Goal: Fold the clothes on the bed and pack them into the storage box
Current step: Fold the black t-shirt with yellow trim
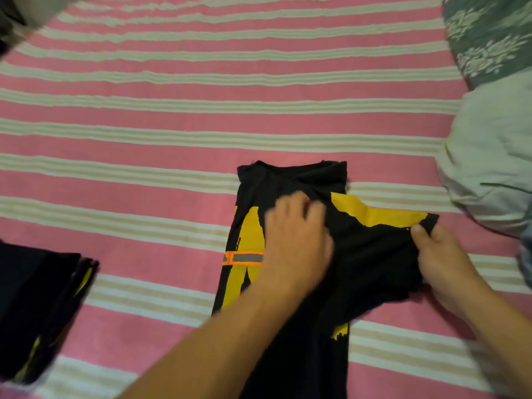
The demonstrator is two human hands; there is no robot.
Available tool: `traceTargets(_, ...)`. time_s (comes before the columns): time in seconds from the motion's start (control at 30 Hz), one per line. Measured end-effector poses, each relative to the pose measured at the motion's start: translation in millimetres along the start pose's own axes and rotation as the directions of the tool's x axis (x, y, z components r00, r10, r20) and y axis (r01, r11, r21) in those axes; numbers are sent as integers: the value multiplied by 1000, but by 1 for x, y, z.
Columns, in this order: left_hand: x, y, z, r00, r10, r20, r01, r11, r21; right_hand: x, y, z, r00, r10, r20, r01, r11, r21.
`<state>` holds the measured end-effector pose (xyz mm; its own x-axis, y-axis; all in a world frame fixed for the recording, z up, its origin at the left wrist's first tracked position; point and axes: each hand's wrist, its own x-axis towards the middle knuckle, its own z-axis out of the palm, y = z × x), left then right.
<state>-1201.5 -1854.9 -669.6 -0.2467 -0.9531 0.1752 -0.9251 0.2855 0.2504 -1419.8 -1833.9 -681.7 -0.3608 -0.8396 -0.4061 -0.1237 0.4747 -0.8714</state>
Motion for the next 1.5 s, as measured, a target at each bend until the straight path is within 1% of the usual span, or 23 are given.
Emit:
traceTargets(0.07,-44,36,-5,967,252,42,-245,961,-126,-10,-11,-2,993,90,83,-99,988,122)
traceTargets(0.13,-72,58,5,942,287,174,-274,957,-98,-22,-17,-5,959,173,224,-212,964,163)
traceTargets(0.23,-76,67,23,965,150,213,-143,989,-47,-36,-20,-8,918,264,295,-314,939,137)
traceTargets(0.33,-68,77,19,977,59,205,-56,998,-23,-39,-37,-6,875,425,230,-481,812,331)
traceTargets(0.4,-59,89,11,966,-46,256,61,997,-51,-40,-54,-2,854,473,214,-519,754,404)
traceTargets(0.47,-47,96,2,941,-155,302,181,982,-61,-38,-64,1,846,469,252,-531,782,327)
traceTargets(0.6,-38,94,-16,933,-259,249,298,945,-134,-34,-82,1,798,510,321,-582,792,187)
traceTargets(0.7,-49,80,-39,852,-369,372,497,793,-351,-21,-91,-1,873,445,201,-454,891,-2)
traceTargets(0.8,-65,52,-66,793,-441,421,610,591,-529,-16,-108,22,939,291,185,-296,955,-4)
traceTargets(0.87,-71,33,-81,681,-477,556,715,269,-645,-20,-127,55,955,198,220,-206,978,16)
traceTargets(0.93,-78,14,-89,550,-427,718,779,-48,-625,-30,-143,91,908,183,377,-170,983,-69)
traceTargets(0.97,-82,3,-90,503,-389,772,810,-101,-578,-35,-146,107,870,198,451,-134,976,-169)
traceTargets(1.0,-86,-11,-86,466,-358,809,852,-65,-519,-36,-143,119,866,180,466,-46,958,-284)
traceTargets(1.03,-91,-24,-83,431,-334,838,889,1,-457,-35,-136,128,901,100,421,84,915,-396)
traceTargets(1.07,-94,-36,-81,401,-309,863,913,54,-405,-32,-129,129,945,-51,323,214,842,-494)
traceTargets(1.1,-94,-45,-81,370,-272,888,928,63,-367,-27,-120,125,948,-234,216,316,766,-560)
traceTargets(1.13,-93,-54,-81,344,-229,911,937,21,-349,-19,-112,119,911,-377,166,398,702,-590)
traceTargets(1.17,-90,-58,-81,330,-189,925,938,-45,-344,-9,-104,111,874,-449,186,463,649,-604)
traceTargets(1.23,-81,-62,-76,337,-193,921,915,-163,-369,13,-88,101,832,-401,382,552,535,-640)
traceTargets(1.27,-77,-61,-70,346,-235,908,905,-173,-389,23,-82,99,809,-346,476,588,477,-653)
traceTargets(1.33,-73,-54,-56,377,-333,864,894,-114,-434,34,-82,98,770,-267,580,634,432,-642)
traceTargets(1.4,-74,-46,-48,399,-402,824,899,-8,-439,42,-90,95,755,-202,623,635,461,-620)
traceTargets(1.5,-80,-51,-57,377,-471,798,917,69,-393,55,-97,86,744,-118,658,646,378,-663)
